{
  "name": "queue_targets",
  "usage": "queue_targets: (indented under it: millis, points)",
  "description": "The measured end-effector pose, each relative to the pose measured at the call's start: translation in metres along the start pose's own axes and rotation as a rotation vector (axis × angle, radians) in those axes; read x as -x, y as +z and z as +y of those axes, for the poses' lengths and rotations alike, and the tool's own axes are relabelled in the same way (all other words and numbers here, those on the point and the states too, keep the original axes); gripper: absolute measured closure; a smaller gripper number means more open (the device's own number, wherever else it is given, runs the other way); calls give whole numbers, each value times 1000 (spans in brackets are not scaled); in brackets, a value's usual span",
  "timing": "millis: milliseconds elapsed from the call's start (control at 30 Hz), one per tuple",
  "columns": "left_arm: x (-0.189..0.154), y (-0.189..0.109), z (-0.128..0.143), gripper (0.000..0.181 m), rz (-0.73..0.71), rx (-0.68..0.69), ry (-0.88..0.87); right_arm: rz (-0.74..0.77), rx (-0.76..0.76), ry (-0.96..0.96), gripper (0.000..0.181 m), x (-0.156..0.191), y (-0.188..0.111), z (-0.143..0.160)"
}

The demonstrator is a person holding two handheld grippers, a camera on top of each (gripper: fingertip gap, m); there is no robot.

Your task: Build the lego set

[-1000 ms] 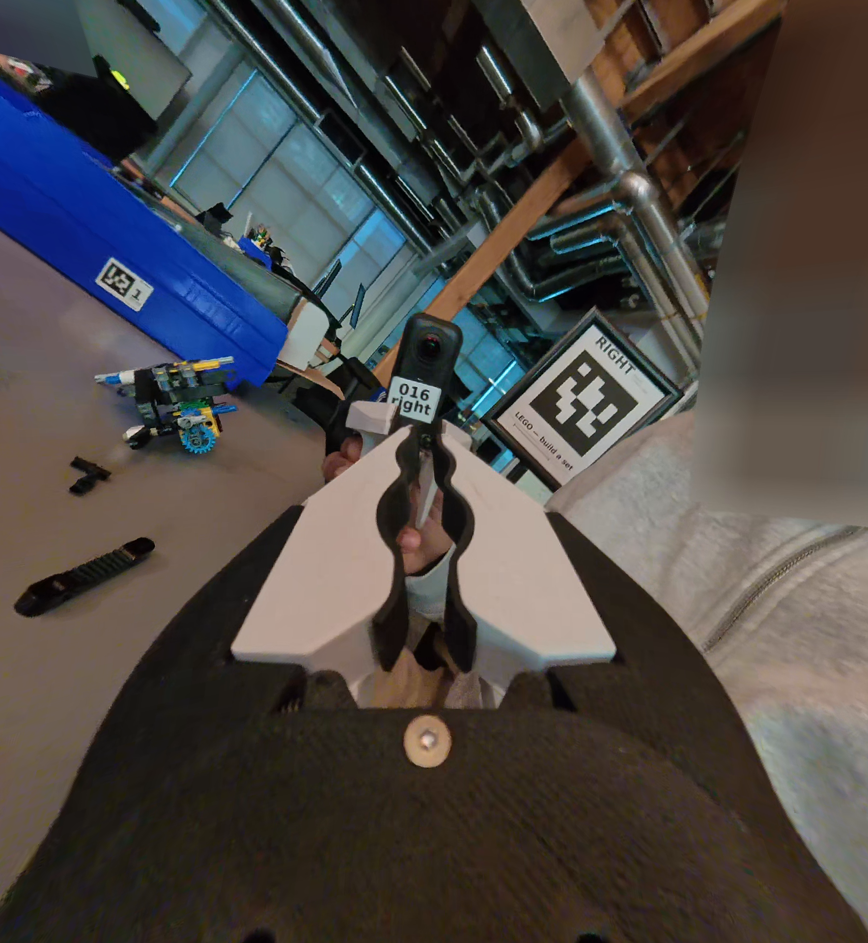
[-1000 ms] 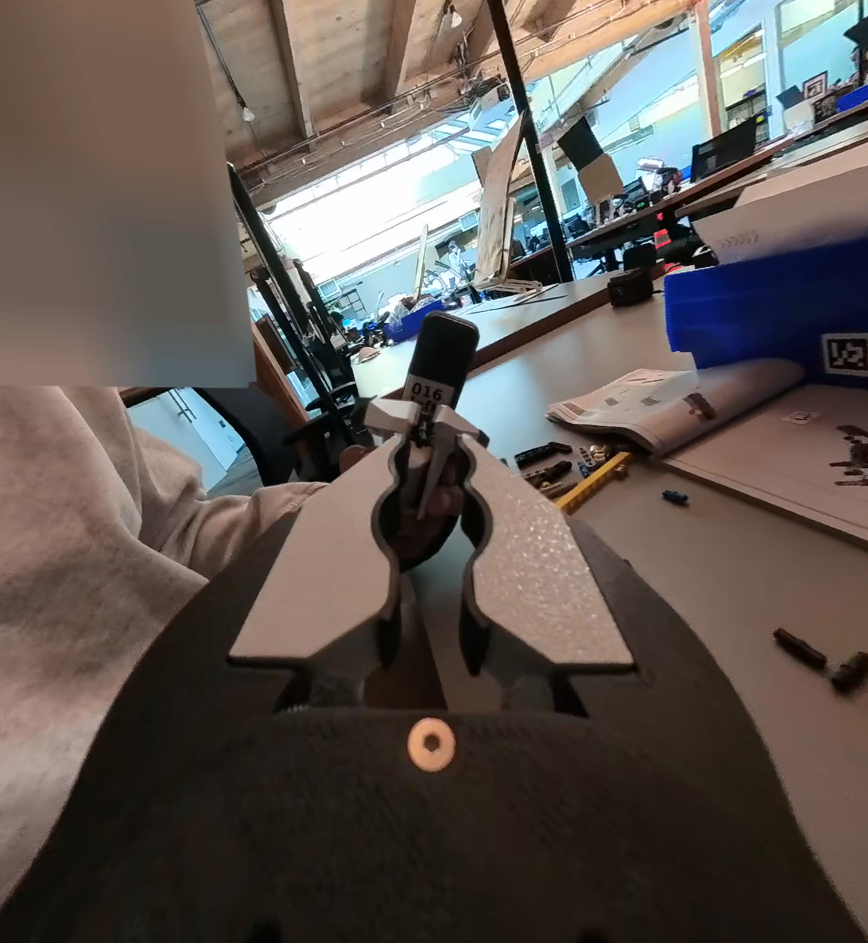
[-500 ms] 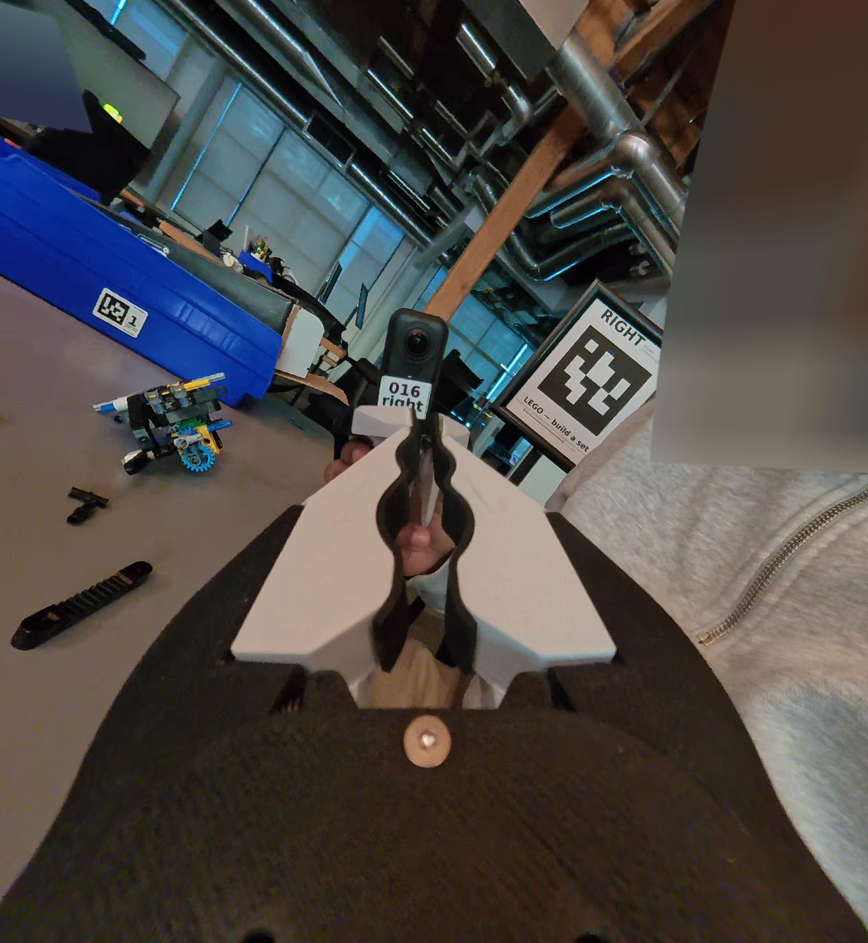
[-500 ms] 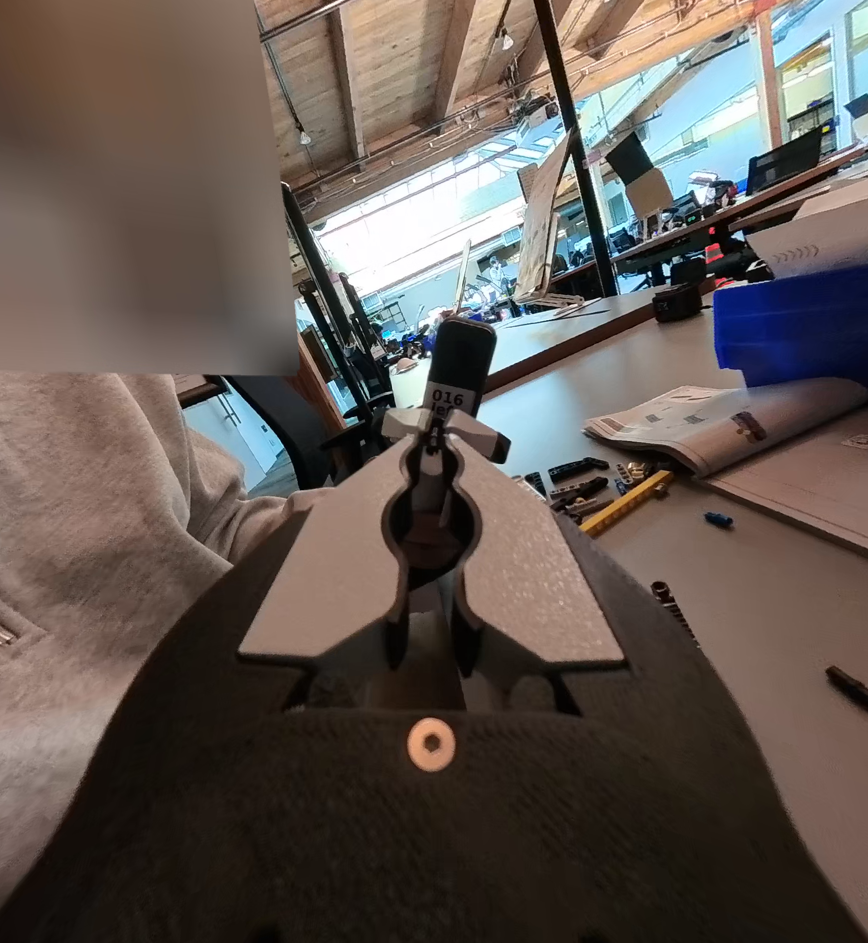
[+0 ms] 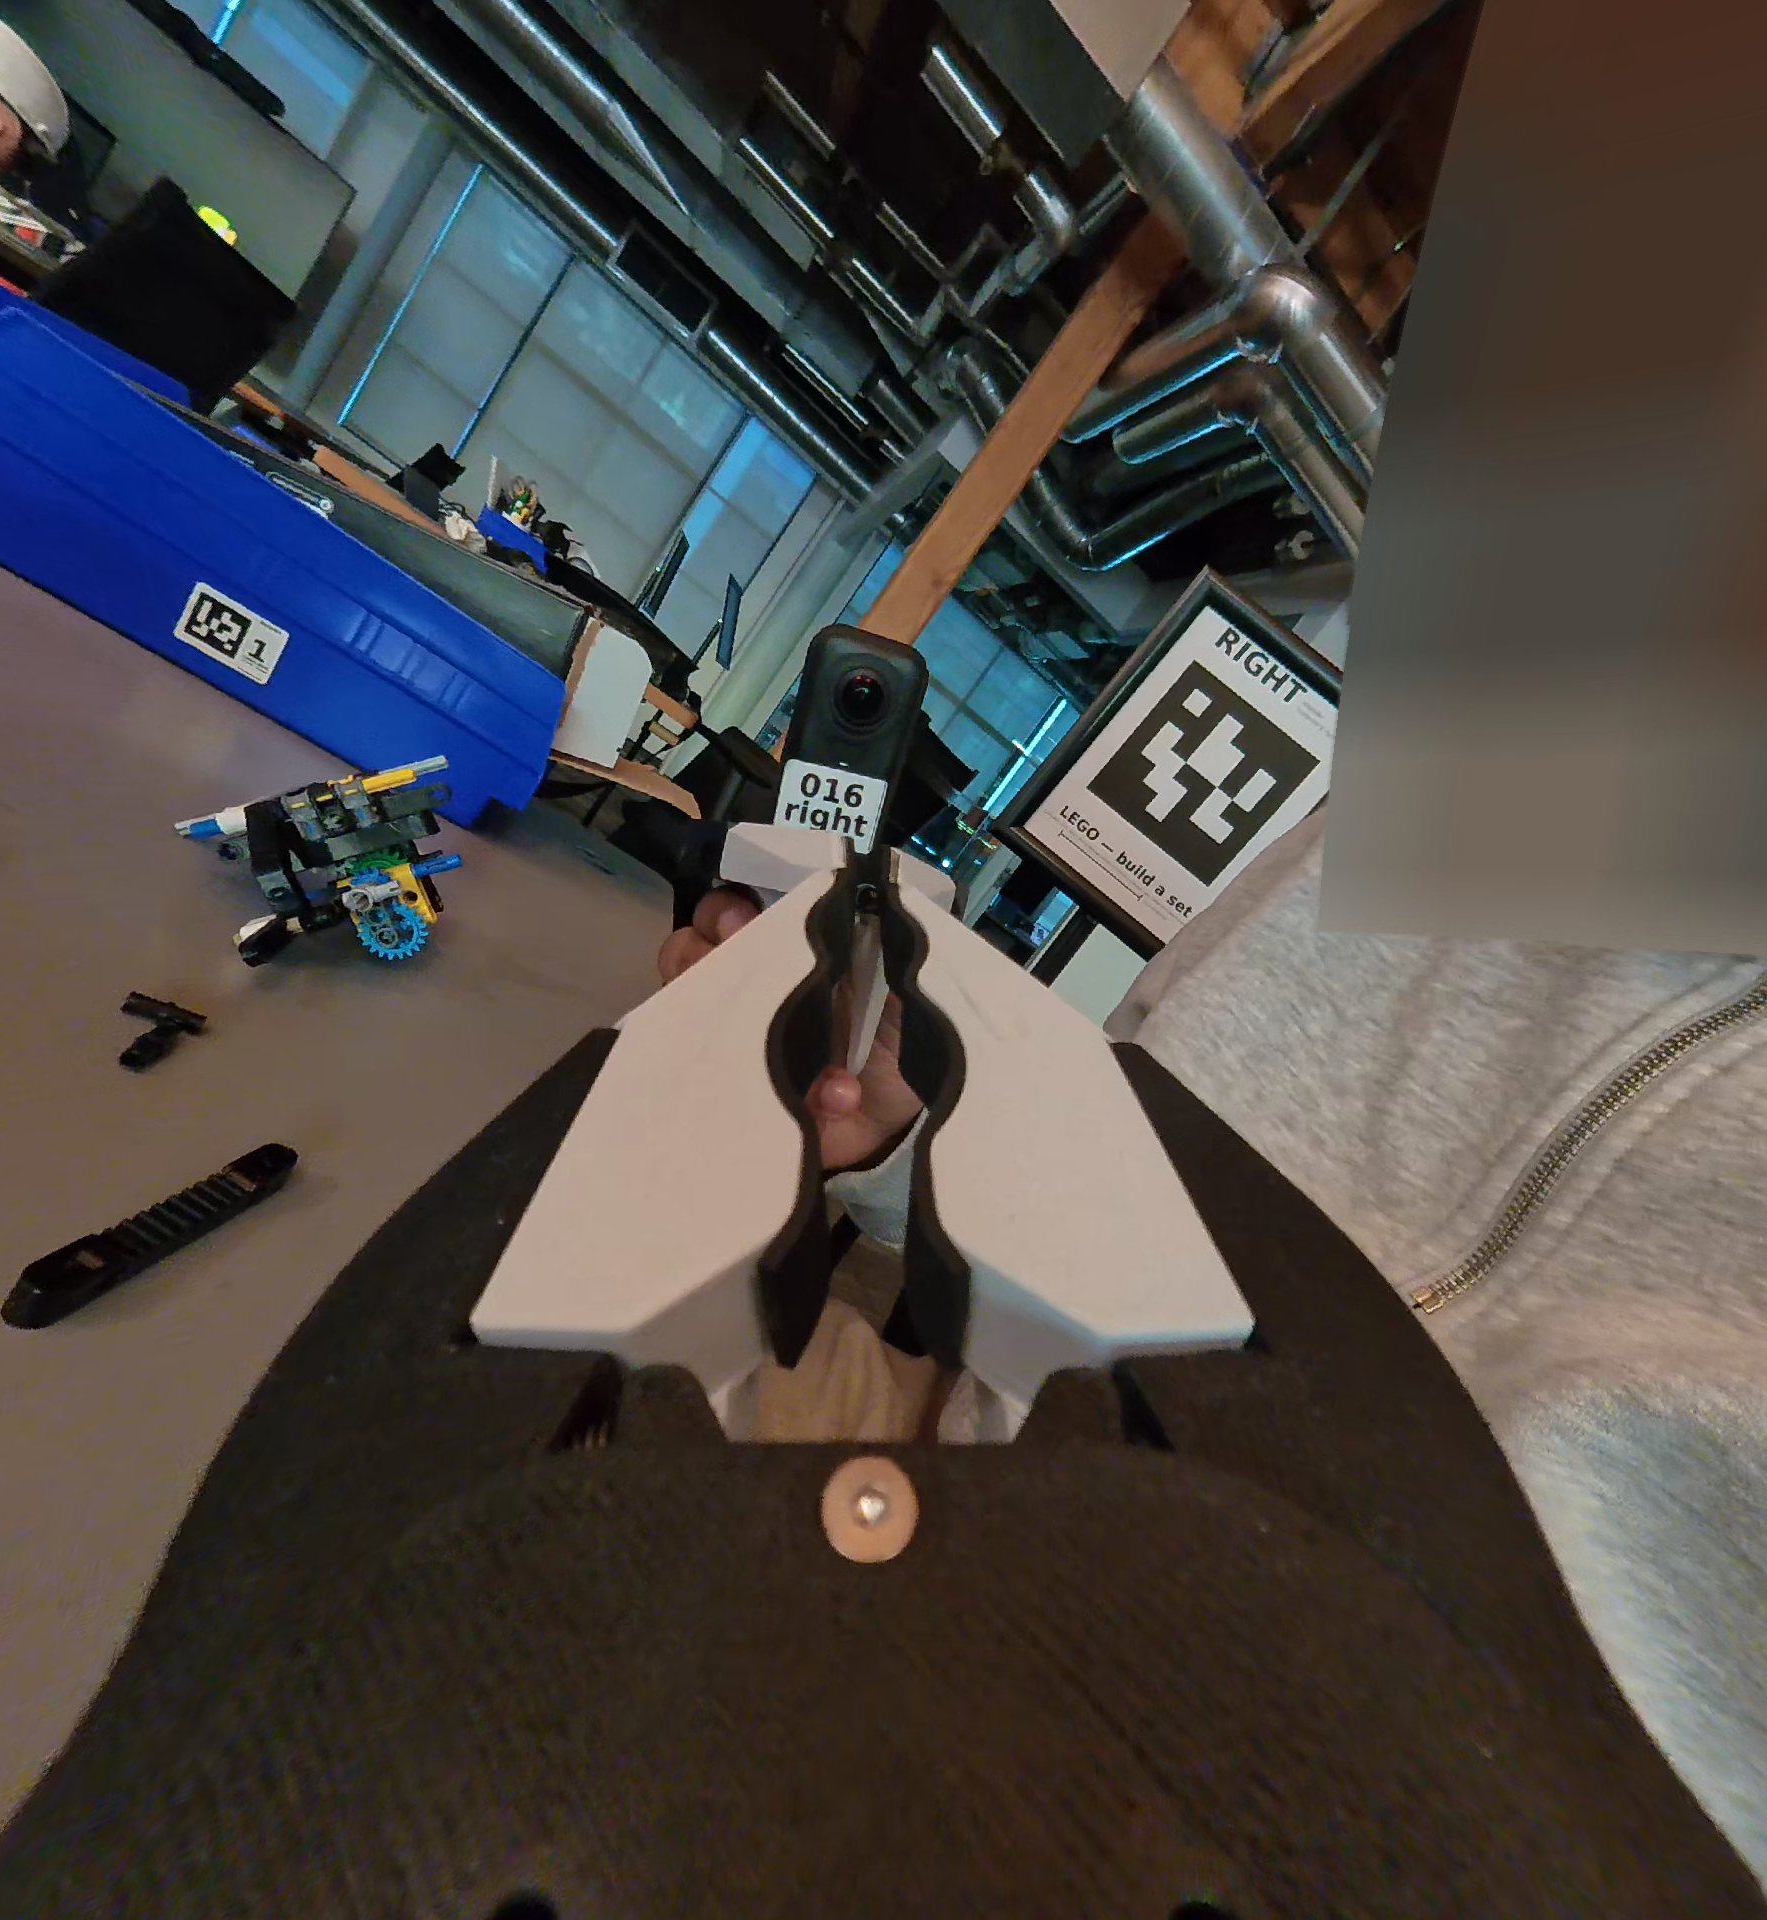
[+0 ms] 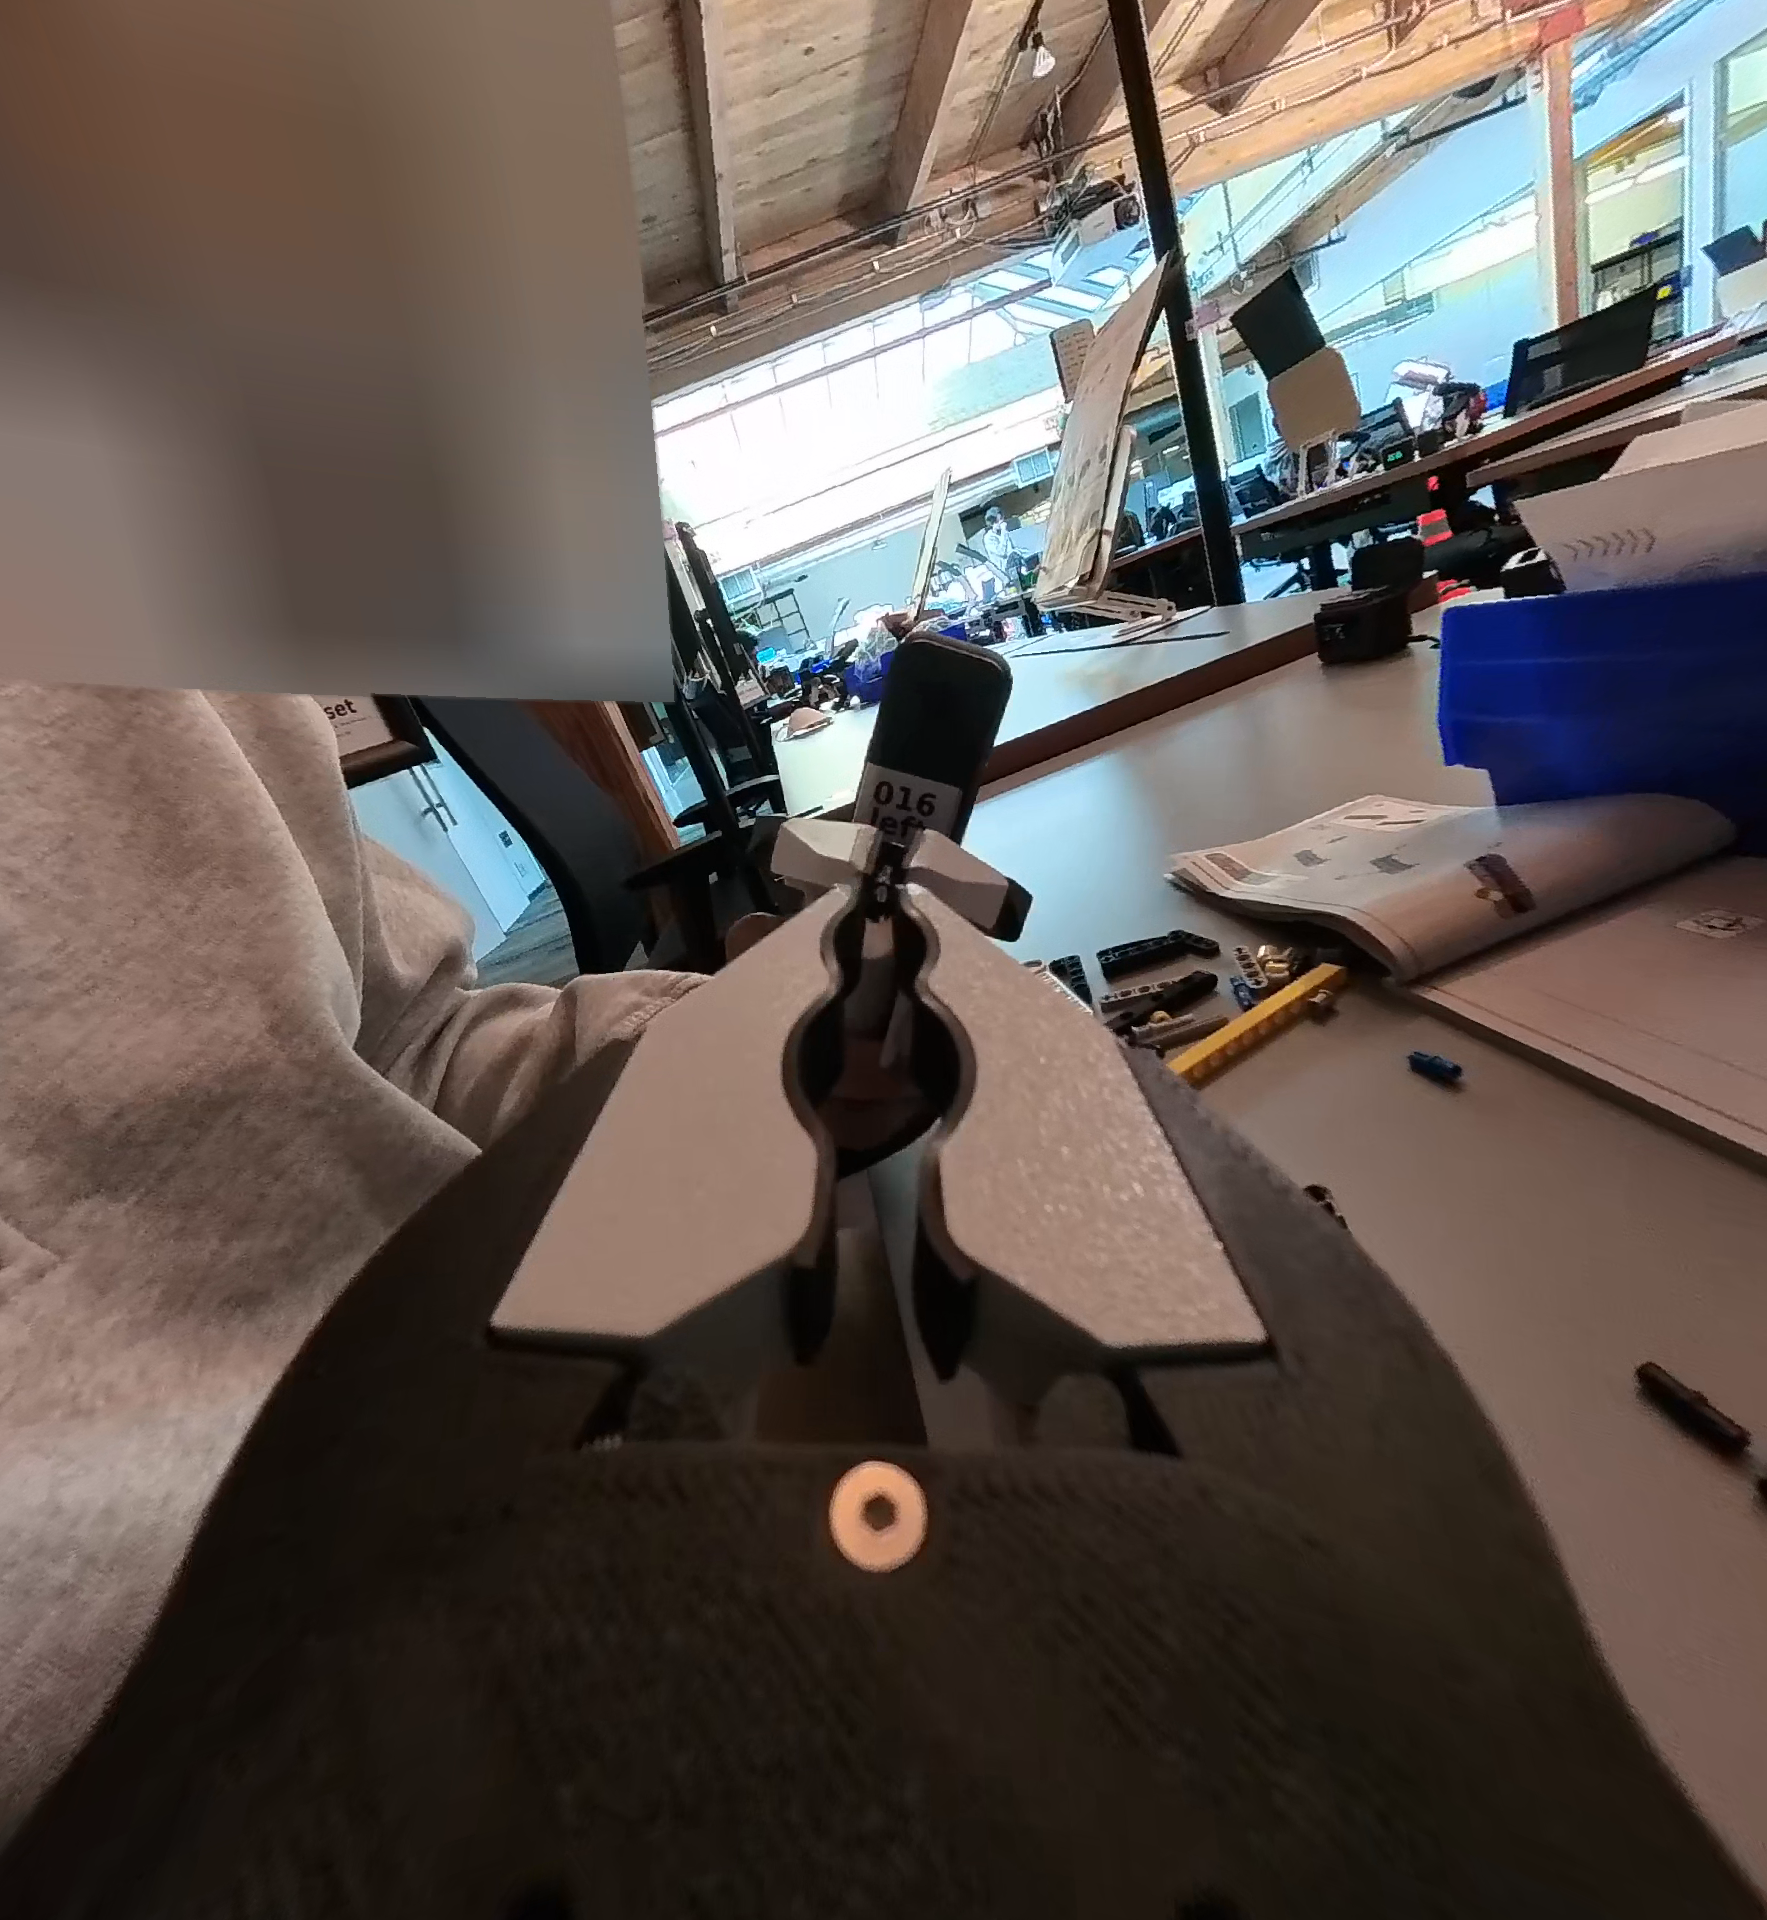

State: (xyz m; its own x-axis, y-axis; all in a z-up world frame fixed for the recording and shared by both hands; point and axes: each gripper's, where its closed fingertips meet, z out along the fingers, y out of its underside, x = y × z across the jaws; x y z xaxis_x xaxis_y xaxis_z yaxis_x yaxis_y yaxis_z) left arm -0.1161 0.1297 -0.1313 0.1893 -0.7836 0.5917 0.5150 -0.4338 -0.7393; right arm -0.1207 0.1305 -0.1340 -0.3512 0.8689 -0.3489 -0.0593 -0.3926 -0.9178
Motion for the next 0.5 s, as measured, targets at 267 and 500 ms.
queue_targets:
  millis: [267, 500]
  points:
    - [-1, 3, 7, 179, -8, 37, 24, -29, -35, 45, 179, 1, -3, -5]
    - [0, 2, 5, 179, -15, 32, 26, -22, -35, 46, 178, -1, -2, -4]
